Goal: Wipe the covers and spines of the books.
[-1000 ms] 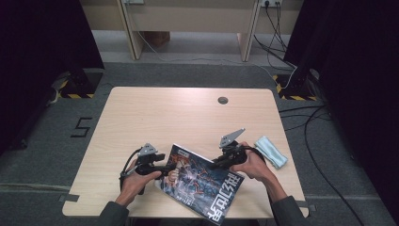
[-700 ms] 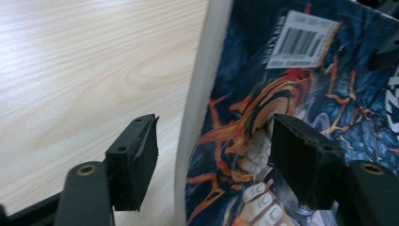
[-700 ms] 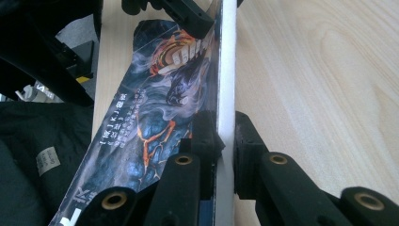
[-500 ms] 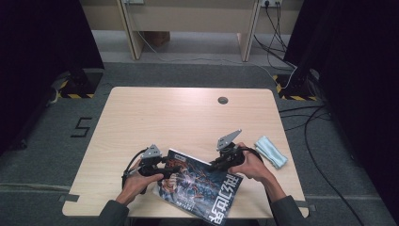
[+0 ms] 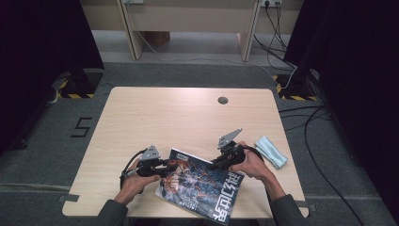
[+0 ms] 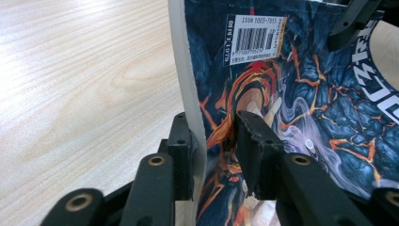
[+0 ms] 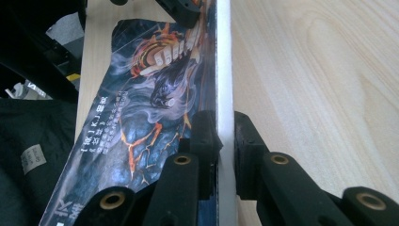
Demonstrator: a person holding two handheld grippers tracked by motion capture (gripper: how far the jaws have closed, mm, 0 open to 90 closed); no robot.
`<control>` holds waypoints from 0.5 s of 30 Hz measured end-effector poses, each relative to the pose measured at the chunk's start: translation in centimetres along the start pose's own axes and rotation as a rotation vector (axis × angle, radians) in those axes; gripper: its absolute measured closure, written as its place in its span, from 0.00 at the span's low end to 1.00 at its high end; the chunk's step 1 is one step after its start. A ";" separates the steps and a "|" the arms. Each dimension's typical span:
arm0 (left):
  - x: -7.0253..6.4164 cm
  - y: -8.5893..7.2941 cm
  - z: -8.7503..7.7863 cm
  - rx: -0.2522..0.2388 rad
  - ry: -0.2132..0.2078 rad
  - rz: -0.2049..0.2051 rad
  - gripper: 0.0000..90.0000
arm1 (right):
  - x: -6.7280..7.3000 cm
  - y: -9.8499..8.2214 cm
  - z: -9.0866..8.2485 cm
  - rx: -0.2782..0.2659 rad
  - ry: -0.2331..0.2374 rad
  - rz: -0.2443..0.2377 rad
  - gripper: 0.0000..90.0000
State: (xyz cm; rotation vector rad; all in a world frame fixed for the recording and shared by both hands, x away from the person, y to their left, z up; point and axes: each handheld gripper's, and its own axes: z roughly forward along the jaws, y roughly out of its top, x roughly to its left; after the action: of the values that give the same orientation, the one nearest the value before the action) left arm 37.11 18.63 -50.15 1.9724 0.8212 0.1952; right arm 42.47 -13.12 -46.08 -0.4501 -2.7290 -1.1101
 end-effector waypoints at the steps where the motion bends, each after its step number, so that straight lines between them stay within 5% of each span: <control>1: 0.0 0.0 0.0 -0.002 -0.002 -0.001 0.76 | 0.0 0.0 0.0 -0.002 0.001 0.001 0.90; 9: -0.5 0.0 -0.4 -0.027 -0.009 0.030 0.84 | -0.6 -0.3 0.1 0.015 -0.056 0.041 0.81; 15: -0.5 -0.1 -0.6 -0.035 -0.010 0.015 0.87 | -1.2 -0.4 -1.0 -0.040 -0.129 0.101 0.73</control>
State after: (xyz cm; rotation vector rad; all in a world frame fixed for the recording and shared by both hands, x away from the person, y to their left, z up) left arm 36.39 18.77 -49.84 1.9457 0.7920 0.2074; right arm 43.48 -14.28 -45.93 -0.6808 -2.7612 -1.1497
